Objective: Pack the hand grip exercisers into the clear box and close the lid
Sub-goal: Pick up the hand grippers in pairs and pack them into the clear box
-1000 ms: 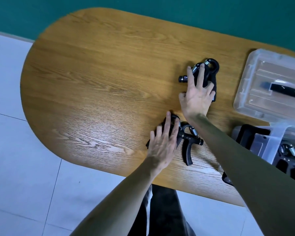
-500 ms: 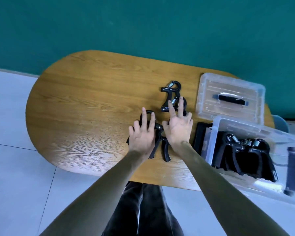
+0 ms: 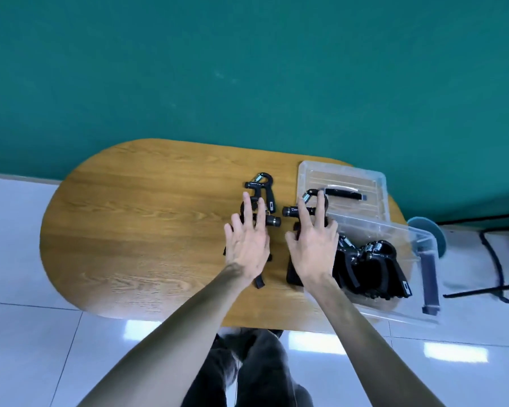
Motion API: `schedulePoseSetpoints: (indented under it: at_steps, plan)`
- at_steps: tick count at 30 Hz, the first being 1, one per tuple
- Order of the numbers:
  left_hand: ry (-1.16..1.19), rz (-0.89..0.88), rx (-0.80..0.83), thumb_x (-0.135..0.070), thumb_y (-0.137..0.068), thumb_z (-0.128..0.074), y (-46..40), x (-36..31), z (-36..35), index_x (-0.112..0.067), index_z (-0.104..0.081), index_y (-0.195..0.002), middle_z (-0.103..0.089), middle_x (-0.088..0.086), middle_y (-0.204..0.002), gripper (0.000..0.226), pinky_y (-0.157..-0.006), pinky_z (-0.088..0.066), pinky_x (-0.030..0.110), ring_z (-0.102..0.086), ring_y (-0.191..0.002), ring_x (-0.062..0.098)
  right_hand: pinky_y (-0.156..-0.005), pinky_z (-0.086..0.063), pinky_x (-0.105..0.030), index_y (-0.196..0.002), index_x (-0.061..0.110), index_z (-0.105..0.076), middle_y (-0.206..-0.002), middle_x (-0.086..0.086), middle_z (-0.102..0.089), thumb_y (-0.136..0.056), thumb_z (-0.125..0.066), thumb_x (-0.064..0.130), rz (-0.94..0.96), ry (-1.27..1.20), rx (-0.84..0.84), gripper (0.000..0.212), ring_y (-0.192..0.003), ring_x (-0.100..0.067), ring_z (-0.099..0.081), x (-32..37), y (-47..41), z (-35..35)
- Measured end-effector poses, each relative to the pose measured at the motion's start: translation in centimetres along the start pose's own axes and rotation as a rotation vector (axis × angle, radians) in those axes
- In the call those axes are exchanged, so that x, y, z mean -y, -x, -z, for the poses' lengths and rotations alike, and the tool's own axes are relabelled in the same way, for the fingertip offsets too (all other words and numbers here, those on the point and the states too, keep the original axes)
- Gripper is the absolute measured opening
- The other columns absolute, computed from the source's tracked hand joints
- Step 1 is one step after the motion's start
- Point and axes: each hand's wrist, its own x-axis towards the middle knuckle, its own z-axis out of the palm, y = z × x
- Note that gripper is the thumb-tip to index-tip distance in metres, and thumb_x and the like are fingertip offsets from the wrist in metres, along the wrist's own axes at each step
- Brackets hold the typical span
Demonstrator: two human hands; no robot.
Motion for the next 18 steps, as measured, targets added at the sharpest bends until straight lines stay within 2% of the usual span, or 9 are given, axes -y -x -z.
schedulePoseSetpoints:
  at_steps: [4,9,13,18]
  plan:
    - [-0.011,-0.040,-0.018,-0.026,-0.103,-0.044,0.5,-4.3,-0.3,-0.016,0.002,-0.163,0.014,0.019,-0.169,0.077,-0.086,-0.038,0.043,-0.041,-0.103,0.030,-0.079,-0.048,-0.049,-0.154,0.029,-0.034,-0.169,-0.009,-0.010,-0.084,-0.064,0.021,-0.070,-0.005,-0.023,0.077,-0.089,-0.036,-0.046,-4.1,2.1,1.1]
    - [-0.008,-0.099,-0.013,-0.027,-0.103,-0.045,1.4,-10.7,-1.9,-0.015,-0.006,-0.163,0.006,0.020,-0.170,0.073,-0.083,-0.038,0.044,-0.043,-0.098,0.032,-0.082,-0.049,-0.049,-0.151,0.027,-0.039,-0.167,-0.011,-0.016,-0.081,-0.068,0.019,-0.165,-0.017,-0.018,0.076,-0.097,-0.041,-0.050,-10.9,4.2,2.4]
    - [0.017,-0.143,0.011,-0.028,-0.104,-0.043,2.3,-16.6,-3.7,-0.016,-0.006,-0.163,0.007,0.018,-0.170,0.071,-0.091,-0.038,0.046,-0.042,-0.110,0.033,-0.087,-0.047,-0.051,-0.152,0.027,-0.039,-0.168,-0.008,-0.015,-0.082,-0.068,0.020,-0.232,-0.040,0.007,0.076,-0.096,-0.040,-0.048,-16.5,5.5,3.1]
    - [-0.003,-0.180,0.029,-0.027,-0.103,-0.044,2.2,-21.3,-6.0,-0.015,-0.013,-0.162,-0.003,0.020,-0.170,0.068,-0.084,-0.041,0.044,-0.047,-0.103,0.032,-0.085,-0.049,-0.051,-0.148,0.025,-0.046,-0.166,-0.009,-0.020,-0.077,-0.072,0.017,-0.251,-0.091,0.028,0.076,-0.089,-0.038,-0.049,-22.2,6.1,2.8]
